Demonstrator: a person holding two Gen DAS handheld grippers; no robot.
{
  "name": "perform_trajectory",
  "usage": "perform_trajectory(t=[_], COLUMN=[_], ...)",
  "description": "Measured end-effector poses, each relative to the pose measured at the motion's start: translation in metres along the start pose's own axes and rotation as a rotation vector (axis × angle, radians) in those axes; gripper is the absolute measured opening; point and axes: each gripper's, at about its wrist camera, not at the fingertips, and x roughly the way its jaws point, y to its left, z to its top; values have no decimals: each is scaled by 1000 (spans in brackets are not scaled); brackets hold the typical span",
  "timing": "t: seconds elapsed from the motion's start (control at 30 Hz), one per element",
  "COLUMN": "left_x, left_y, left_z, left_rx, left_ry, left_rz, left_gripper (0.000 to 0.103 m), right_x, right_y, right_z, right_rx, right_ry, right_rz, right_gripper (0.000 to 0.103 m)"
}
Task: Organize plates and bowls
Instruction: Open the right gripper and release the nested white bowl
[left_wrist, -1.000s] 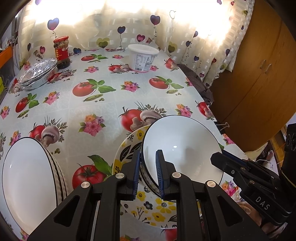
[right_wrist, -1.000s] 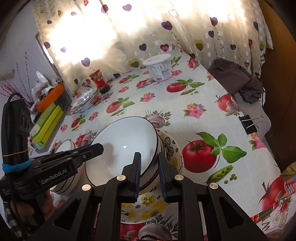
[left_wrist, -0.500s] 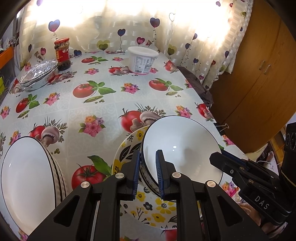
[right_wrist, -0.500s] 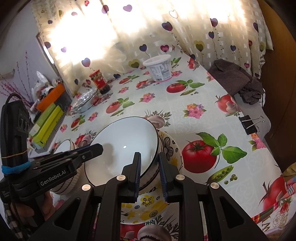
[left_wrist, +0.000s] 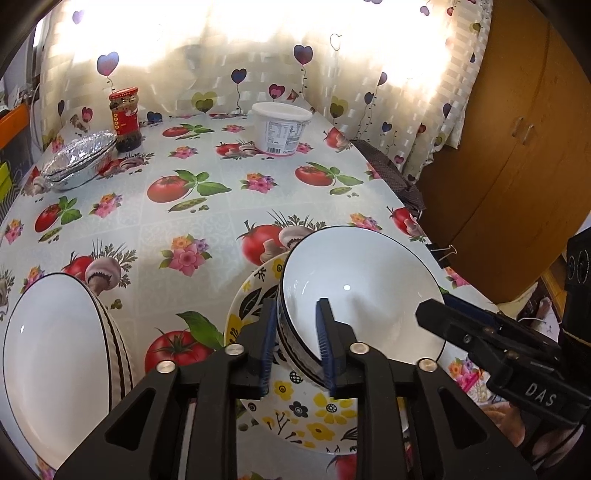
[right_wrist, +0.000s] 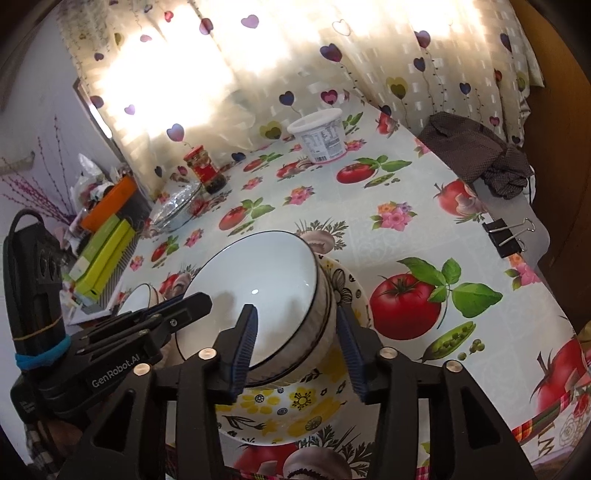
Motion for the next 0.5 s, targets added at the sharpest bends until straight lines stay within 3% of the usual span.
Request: perform_trajectory(t=[0.27, 0.5], left_x=[-13, -22], left_y=[2, 9], left_z=[-9, -17], left_rx=[-1, -22], left_ry=[-57, -85], left_rz=[1, -20], left_gripper=[45, 47], right_x=[-17, -20], right_y=[-17, -30], right_z=[-8, -17], right_rx=[0, -6], right_ry=[-63, -77], right_rz=[-35, -83], right_gripper=[57, 59])
